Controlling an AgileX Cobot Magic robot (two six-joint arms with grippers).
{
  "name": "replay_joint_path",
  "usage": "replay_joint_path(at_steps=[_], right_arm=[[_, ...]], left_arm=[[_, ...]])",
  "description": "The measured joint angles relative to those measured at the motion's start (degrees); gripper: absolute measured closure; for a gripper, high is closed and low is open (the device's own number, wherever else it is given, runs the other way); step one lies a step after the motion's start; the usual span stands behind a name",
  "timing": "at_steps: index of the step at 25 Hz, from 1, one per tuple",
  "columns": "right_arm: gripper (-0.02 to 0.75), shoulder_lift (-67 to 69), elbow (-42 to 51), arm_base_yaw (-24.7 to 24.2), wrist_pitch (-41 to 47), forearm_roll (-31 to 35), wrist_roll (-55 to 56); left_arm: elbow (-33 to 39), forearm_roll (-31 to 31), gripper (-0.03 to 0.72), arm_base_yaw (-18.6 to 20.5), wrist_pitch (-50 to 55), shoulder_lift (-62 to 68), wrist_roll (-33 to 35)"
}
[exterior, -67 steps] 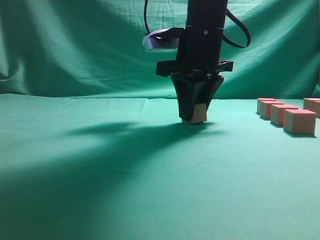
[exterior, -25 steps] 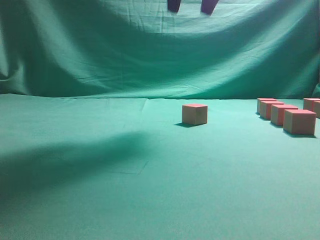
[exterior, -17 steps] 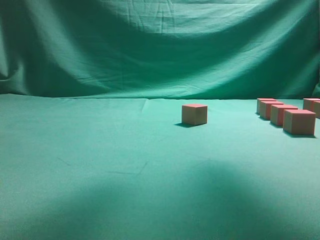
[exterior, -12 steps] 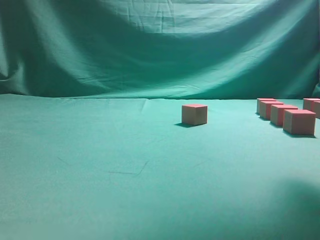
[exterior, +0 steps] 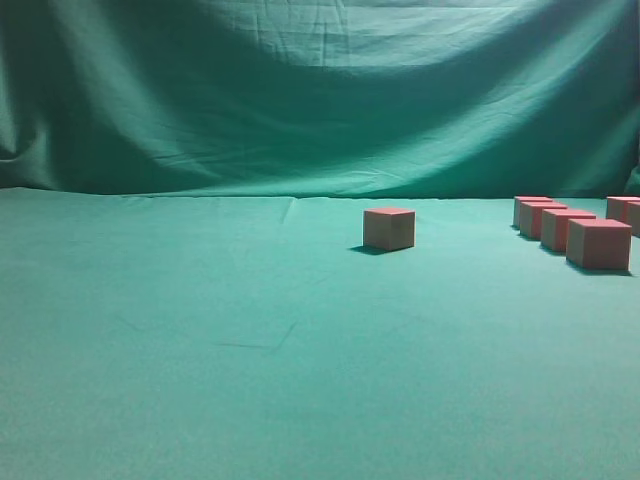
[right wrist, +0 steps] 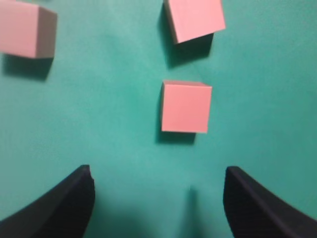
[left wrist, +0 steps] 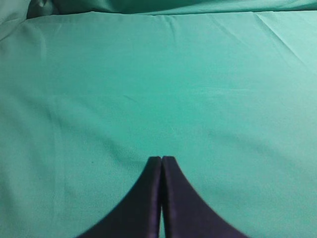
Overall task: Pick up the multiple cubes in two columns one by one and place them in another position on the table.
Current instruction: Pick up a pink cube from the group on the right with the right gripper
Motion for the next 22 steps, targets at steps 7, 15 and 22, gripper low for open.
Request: replay_joint_path(at_steps=[7,15,22], right_arm=[[0.214,3.1,1.3,-0.3,-7.1,-1.8,1.5],[0.214,8.1,1.3,-2.4,-11.0,-2.6,2.4],[0.214,11.2,1.3,-3.0,-13.8,-1.8,2.4]], left_arm=[[0.0,0.0,0.688,0.0,0.0,0.0,0.0],[0.0,0.0,0.688,0.0,0.0,0.0,0.0],[0.0,0.0,0.688,0.0,0.0,0.0,0.0]])
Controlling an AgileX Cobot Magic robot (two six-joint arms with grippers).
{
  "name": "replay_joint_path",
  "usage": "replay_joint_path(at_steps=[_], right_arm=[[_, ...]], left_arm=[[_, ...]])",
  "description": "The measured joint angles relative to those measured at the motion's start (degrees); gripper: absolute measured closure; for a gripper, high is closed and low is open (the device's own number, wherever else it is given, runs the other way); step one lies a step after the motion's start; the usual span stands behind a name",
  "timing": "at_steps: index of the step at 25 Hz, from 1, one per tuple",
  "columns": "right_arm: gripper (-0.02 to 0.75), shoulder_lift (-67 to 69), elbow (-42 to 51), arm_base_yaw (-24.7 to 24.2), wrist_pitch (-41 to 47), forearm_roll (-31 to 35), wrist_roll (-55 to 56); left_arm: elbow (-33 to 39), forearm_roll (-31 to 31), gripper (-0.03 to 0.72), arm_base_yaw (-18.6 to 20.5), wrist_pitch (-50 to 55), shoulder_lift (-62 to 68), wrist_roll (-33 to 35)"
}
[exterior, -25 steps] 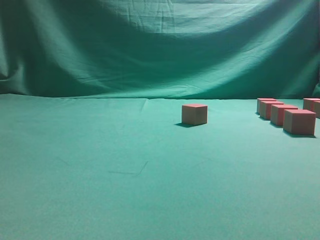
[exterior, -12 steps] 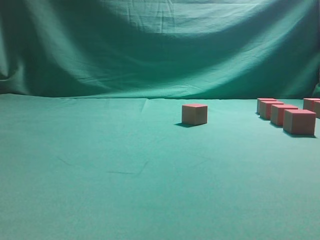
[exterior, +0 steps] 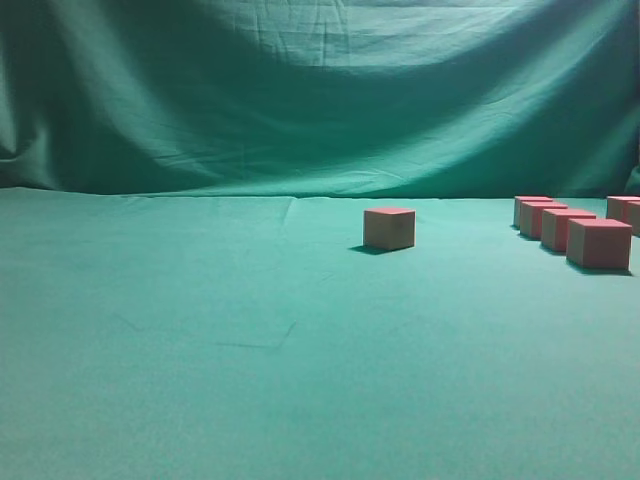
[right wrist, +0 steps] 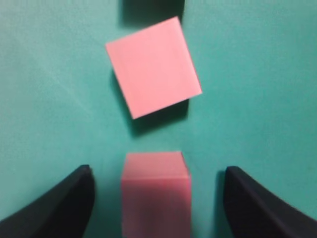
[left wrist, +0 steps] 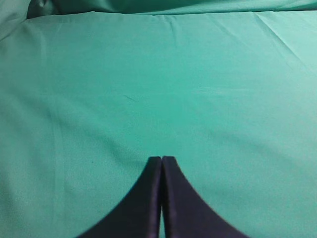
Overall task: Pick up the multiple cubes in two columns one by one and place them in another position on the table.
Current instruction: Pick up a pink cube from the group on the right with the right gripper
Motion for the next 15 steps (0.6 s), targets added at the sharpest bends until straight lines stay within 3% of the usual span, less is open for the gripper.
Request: replay_joint_path(at_steps=[7,12,15], right_arm=[[0.214,0.9,0.0,0.0,-0.5,0.6,0.0],[0.466,1.0,0.0,0.0,0.1,0.9,0.1],[0.468,1.0,0.0,0.0,0.8,1.4,0.1]], left_arm=[[0.0,0.0,0.688,0.0,0.0,0.0,0.0],[0.0,0.0,0.688,0.0,0.0,0.0,0.0],[0.0,0.0,0.688,0.0,0.0,0.0,0.0]])
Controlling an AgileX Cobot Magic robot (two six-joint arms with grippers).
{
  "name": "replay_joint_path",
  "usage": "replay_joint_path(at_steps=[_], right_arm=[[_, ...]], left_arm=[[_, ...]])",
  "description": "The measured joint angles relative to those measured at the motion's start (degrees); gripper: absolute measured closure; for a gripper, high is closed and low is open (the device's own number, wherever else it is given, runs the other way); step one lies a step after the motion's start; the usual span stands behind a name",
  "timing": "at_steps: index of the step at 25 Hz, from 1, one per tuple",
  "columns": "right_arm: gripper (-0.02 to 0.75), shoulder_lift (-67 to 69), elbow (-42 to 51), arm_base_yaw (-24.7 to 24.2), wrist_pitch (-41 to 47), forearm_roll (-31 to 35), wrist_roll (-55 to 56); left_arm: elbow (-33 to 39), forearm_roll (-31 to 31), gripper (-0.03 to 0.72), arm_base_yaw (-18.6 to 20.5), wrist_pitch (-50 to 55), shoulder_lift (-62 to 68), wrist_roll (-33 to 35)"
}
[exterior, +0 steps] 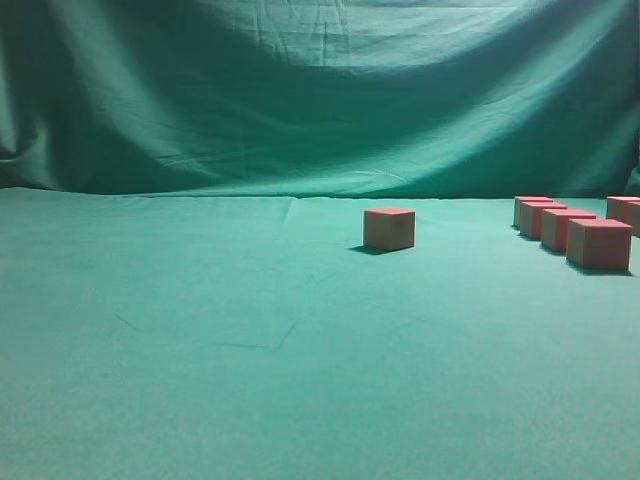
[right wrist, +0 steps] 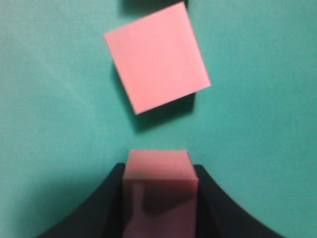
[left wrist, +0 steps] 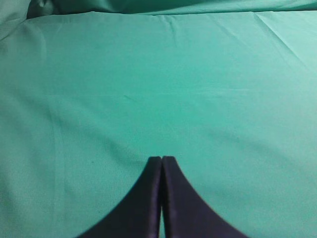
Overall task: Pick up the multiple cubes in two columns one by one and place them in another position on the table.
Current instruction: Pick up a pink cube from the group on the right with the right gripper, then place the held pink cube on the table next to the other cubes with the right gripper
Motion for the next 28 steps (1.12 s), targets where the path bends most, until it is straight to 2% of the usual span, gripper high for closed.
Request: replay_joint_path(at_steps=[3,6,9,12,16,20,23,28], right_arm=[[0.468,-0.3,0.0,0.4,2.0,0.4,-0.1],[0.468,-2.4,0.0,3.6,4.2,1.6,-0.7],[0.468,-6.2,-0.6,9.3,5.2,4.3,-3.6],[0.468,-8.7,-5.0,15.3,9.4,6.6,-4.4],[0.468,-8.6,-16.5,22.3,16.6,7.9,-4.7],[0.468,-3.9,-31.4,26.9,22.9,7.9,-4.9],[0.468,3.5,-43.0,29.3,27.8,7.8,-7.0],[0.468,18.3,-60.0,33.5,29.1,7.0,-16.1]], left_arm=[[0.0,0.0,0.688,0.0,0.0,0.0,0.0],[0.0,0.0,0.688,0.0,0.0,0.0,0.0],[0.0,0.0,0.688,0.0,0.0,0.0,0.0],[0.0,0.0,0.688,0.0,0.0,0.0,0.0],[0.0,0.0,0.688,0.0,0.0,0.0,0.0],[0.0,0.0,0.688,0.0,0.0,0.0,0.0],[0.0,0.0,0.688,0.0,0.0,0.0,0.0],[0.0,0.0,0.688,0.0,0.0,0.0,0.0]])
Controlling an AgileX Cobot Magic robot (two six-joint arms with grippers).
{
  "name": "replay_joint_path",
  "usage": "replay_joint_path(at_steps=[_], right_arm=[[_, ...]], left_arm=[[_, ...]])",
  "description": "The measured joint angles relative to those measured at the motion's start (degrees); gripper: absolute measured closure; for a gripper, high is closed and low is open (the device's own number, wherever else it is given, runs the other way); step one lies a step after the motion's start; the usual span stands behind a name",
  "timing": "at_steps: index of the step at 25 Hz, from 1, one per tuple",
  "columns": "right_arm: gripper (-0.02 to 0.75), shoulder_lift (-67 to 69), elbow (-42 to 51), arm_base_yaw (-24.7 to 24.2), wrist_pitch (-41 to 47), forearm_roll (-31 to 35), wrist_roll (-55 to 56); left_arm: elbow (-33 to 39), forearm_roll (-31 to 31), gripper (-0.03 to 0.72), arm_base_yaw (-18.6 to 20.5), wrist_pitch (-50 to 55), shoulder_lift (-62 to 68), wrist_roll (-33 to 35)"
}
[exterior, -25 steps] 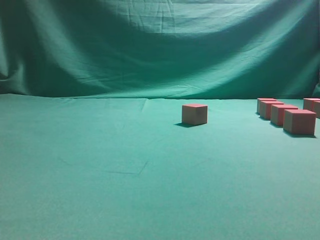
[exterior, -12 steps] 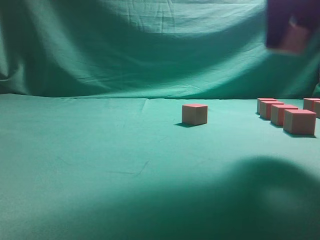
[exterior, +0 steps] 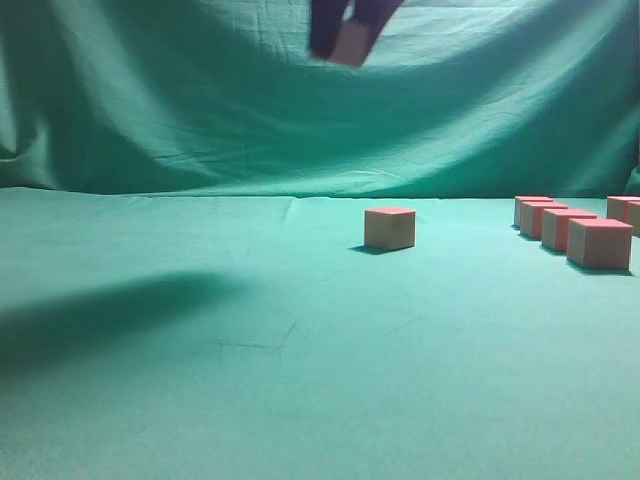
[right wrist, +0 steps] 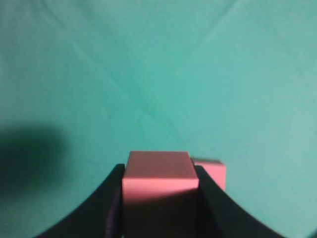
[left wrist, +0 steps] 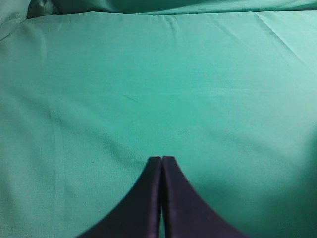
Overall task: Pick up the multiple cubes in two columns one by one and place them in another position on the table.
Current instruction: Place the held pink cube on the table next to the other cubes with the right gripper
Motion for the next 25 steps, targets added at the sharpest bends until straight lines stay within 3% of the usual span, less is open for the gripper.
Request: replay_joint_path(at_steps=[5,20,25], right_arm=[[0.468,10.0,-8.5,2.4,0.2,-1.2,-9.3],[0.468,13.8,-9.1,2.3,0.2,-4.5,-24.1],[0.468,14.8,-9.2,0.8,0.2,-0.7,-24.5]], left_arm=[[0.0,0.0,0.688,0.0,0.0,0.0,0.0],[0.0,0.0,0.688,0.0,0.0,0.0,0.0],[0.0,0.0,0.688,0.0,0.0,0.0,0.0]])
